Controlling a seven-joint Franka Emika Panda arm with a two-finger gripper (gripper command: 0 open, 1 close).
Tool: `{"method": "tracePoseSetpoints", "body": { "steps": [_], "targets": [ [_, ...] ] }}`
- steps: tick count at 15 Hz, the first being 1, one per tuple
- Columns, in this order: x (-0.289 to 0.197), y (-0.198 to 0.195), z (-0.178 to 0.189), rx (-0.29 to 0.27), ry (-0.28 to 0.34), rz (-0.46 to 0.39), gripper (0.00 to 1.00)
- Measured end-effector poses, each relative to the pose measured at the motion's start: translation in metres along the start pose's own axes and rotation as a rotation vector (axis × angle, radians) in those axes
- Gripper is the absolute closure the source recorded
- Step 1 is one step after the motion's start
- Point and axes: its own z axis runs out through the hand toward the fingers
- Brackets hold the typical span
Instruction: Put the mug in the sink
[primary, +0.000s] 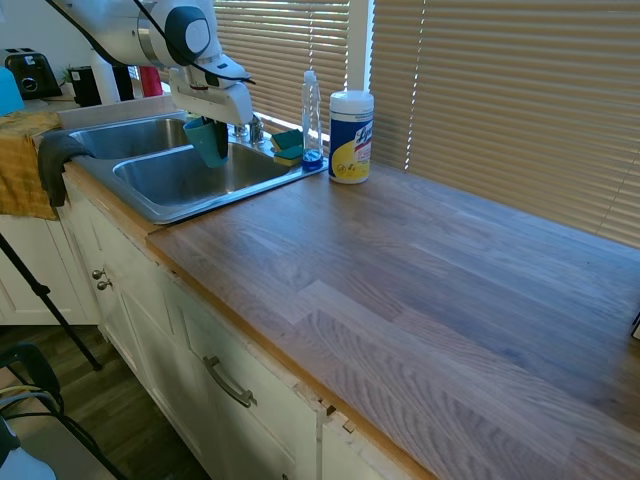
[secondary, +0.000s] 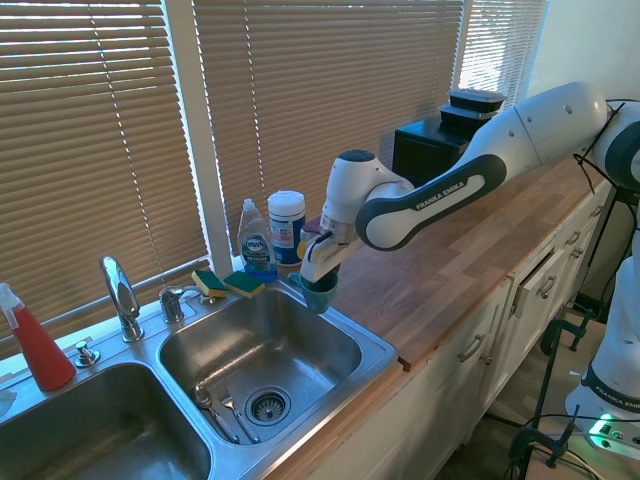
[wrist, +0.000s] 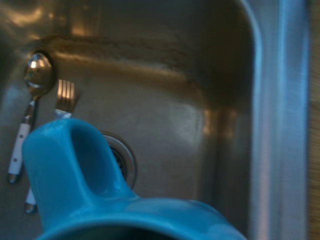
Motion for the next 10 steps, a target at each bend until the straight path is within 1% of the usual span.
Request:
{"method": "tracePoseSetpoints", "body": {
  "steps": [2,5,8,10],
  "targets": [
    [-0.005,-0.031,0.03,0.003,-0.017,-0.024,1.0],
    [0.003,-0.059,0.085,-0.02,-0.012,-0.047,1.0],
    [0.014,-0.067,0.143,-0.053,-0.014,-0.041,1.0],
    [0.016,-0.067,0.171,-0.075,-0.015,-0.04,1.0]
  ]
}}
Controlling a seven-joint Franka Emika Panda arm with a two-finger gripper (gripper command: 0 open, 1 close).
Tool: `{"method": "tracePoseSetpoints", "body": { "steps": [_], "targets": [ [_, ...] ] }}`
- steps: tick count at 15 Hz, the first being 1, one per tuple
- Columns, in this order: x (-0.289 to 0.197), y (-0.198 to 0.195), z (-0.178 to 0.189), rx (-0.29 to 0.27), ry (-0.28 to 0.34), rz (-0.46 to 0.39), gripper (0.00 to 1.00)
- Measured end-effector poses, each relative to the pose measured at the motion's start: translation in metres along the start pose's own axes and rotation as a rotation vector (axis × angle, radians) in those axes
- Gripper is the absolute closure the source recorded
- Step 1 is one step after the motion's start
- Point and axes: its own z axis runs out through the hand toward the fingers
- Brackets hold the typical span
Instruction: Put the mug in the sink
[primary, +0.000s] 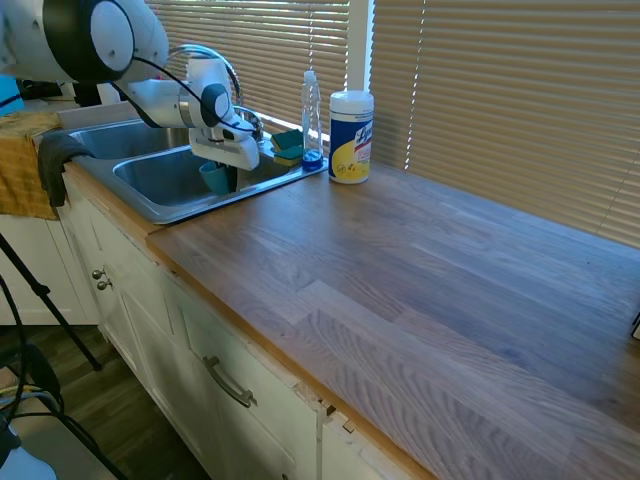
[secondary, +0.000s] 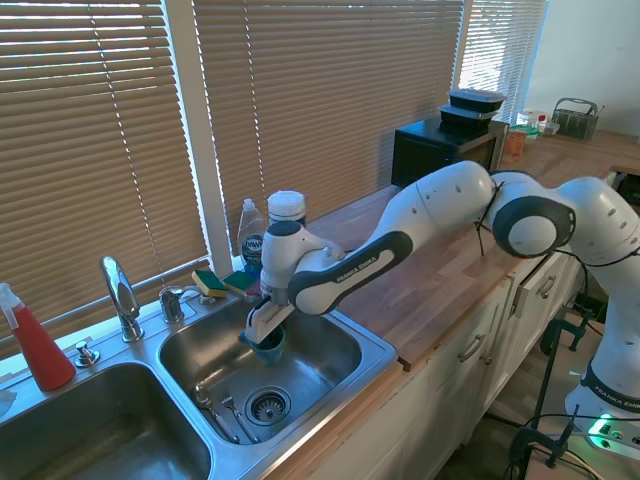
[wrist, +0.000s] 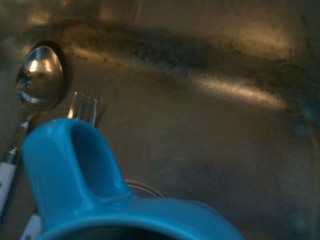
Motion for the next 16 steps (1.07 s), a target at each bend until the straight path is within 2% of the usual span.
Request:
{"method": "tracePoseSetpoints", "body": {
  "steps": [5,10,11,16],
  "targets": [
    [0.001,0.001,0.048,-0.061,-0.021,0.001,1.0],
    [0.001,-0.001,0.078,-0.1,-0.041,0.003,1.0],
    [0.001,-0.002,0.08,-0.106,-0.044,0.004,0.0],
    [-0.001,-0.006,0.084,-0.117,-0.053,0.002,0.0]
  ]
}}
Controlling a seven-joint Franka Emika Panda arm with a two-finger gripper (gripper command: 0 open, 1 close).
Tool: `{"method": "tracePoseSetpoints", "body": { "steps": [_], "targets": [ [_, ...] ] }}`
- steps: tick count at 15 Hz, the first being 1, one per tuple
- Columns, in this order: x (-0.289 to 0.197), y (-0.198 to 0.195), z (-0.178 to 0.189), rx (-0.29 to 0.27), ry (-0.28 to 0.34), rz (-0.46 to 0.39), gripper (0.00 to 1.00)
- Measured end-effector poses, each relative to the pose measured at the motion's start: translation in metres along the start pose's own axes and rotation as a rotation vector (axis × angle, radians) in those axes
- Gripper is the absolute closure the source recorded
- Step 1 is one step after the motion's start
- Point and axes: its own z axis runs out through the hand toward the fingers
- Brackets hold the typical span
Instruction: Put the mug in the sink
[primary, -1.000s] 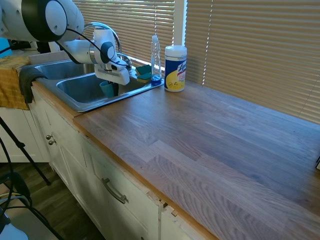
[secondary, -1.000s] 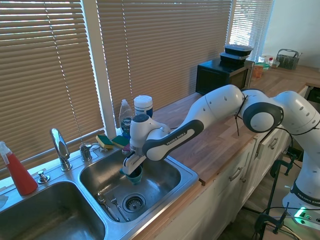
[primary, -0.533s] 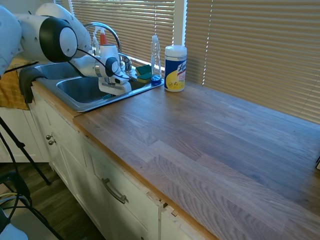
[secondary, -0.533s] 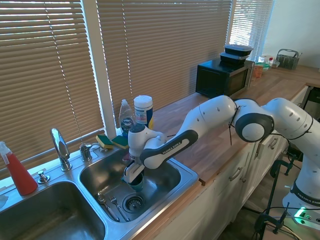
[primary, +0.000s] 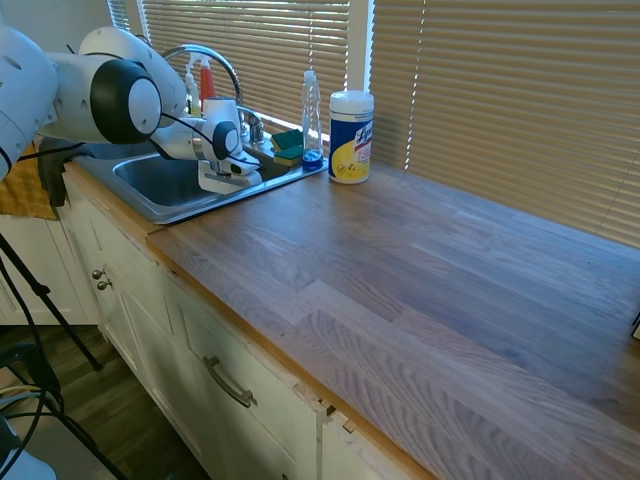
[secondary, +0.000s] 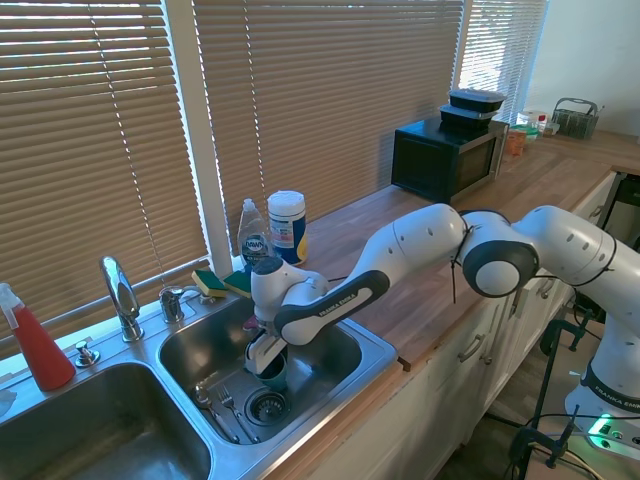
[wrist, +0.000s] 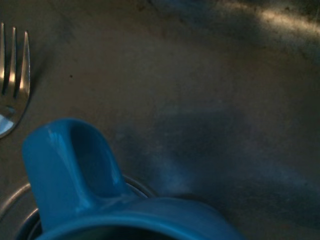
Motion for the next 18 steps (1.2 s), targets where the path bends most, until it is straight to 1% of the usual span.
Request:
{"method": "tracePoseSetpoints", "body": {
  "steps": [5,8,11,14,18],
  "targets": [
    [0.0,-0.002,-0.002,0.002,-0.001,0.001,0.0],
    [0.003,-0.005,-0.011,0.018,0.008,0.002,0.0],
    [0.006,-0.009,-0.034,0.038,0.022,0.0,0.0],
    [0.005,-0.011,-0.068,0.065,0.041,-0.006,0.0],
    [-0.013,-0.004,-0.115,0.081,0.08,-0.024,0.0]
  ]
}}
